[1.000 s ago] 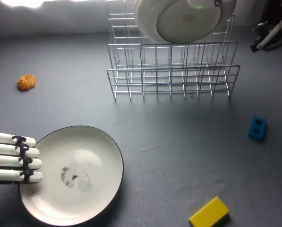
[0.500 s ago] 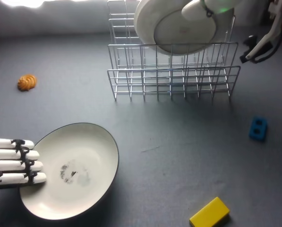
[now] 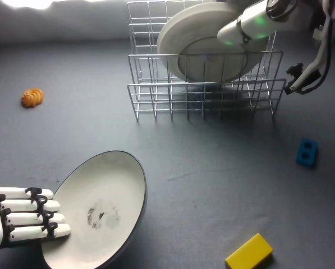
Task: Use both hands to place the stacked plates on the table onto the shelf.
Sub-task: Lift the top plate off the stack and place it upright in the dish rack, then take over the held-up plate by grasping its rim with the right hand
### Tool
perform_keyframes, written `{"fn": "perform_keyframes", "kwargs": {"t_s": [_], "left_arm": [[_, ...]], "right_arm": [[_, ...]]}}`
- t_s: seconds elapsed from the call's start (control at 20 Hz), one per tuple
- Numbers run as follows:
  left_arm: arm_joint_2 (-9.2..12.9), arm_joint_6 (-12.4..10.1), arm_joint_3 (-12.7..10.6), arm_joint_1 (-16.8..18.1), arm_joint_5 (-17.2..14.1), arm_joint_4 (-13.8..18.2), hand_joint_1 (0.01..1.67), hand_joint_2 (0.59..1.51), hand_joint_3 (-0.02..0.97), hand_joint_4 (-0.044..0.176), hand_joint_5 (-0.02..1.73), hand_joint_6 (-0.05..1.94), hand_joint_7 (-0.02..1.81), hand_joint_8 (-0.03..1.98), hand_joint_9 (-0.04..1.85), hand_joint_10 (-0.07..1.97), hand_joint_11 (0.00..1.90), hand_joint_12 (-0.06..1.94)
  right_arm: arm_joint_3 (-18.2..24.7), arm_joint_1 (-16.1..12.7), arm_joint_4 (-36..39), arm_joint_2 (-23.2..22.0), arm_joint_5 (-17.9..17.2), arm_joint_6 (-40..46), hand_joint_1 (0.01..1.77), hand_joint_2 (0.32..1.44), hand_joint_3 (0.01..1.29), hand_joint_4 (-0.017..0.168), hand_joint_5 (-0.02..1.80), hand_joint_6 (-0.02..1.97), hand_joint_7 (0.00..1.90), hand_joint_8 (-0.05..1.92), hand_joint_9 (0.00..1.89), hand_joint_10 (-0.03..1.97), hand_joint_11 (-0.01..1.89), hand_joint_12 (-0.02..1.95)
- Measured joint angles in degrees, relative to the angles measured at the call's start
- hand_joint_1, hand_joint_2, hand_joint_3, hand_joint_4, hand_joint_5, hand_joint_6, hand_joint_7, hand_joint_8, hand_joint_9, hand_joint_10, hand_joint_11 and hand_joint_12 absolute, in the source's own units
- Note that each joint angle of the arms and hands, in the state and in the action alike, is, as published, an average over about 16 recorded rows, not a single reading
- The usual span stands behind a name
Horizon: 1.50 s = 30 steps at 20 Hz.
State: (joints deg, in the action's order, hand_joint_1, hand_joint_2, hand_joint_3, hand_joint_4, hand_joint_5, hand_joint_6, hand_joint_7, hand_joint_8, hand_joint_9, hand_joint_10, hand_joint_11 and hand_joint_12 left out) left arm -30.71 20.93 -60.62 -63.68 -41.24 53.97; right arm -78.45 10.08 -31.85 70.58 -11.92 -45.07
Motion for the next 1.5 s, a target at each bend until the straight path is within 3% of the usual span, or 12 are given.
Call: {"fn": "perform_keyframes", "kwargs": {"t_s": [0.15,0.4,0.9,1.15,1.25,1.5], "left_arm": [[-0.1,0.0,0.5,-0.4,-0.2,-0.5,0.02,1.145,0.014,-0.012,-0.01,-0.04,0.01,-0.01,-0.01,-0.02,0.01,-0.01],[-0.1,0.0,0.8,-0.7,-0.1,-1.0,0.02,1.140,0.014,-0.012,-0.01,-0.03,0.01,-0.01,-0.02,-0.03,0.01,0.00],[0.2,0.0,1.1,-1.1,0.5,-1.4,0.02,1.139,0.014,-0.012,-0.01,-0.03,0.00,-0.01,-0.03,-0.03,0.01,0.02],[0.3,0.0,1.2,-1.3,0.6,-1.5,0.02,1.136,0.014,-0.012,-0.01,-0.03,0.00,-0.01,-0.03,-0.04,0.01,0.02],[0.3,0.0,1.2,-1.3,0.7,-1.5,0.02,1.136,0.014,-0.012,-0.01,-0.03,0.00,-0.01,-0.02,-0.04,0.01,0.02],[0.3,0.0,1.2,-1.3,0.7,-1.6,0.02,1.135,0.014,-0.012,-0.01,-0.03,0.00,-0.01,-0.02,-0.04,0.01,0.02]], "right_arm": [[-0.5,0.7,0.0,0.3,-0.3,-0.1,1.30,1.07,0.01,-0.004,0.86,1.02,0.98,0.92,1.02,0.50,0.81,1.10],[-1.1,1.2,-0.1,0.6,-0.6,0.0,1.24,1.11,0.01,-0.004,0.83,0.99,0.96,0.66,1.04,0.19,0.76,1.12],[-1.1,0.5,0.2,0.4,-0.7,0.1,1.14,1.09,0.01,-0.005,0.73,0.37,0.88,0.04,0.90,0.04,0.52,1.16],[-0.4,-0.2,2.5,0.0,-1.0,0.1,1.10,1.06,0.01,-0.003,0.68,0.07,0.79,0.01,0.78,0.02,0.35,1.18],[0.5,-0.7,4.8,-0.5,-1.7,0.1,1.09,1.04,0.01,-0.003,0.65,0.04,0.72,0.01,0.71,0.02,0.28,1.16],[4.4,-2.2,12.4,-2.1,-5.5,-2.7,1.04,1.00,0.01,-0.003,0.46,0.04,0.48,0.00,0.46,0.02,0.14,0.83]]}}
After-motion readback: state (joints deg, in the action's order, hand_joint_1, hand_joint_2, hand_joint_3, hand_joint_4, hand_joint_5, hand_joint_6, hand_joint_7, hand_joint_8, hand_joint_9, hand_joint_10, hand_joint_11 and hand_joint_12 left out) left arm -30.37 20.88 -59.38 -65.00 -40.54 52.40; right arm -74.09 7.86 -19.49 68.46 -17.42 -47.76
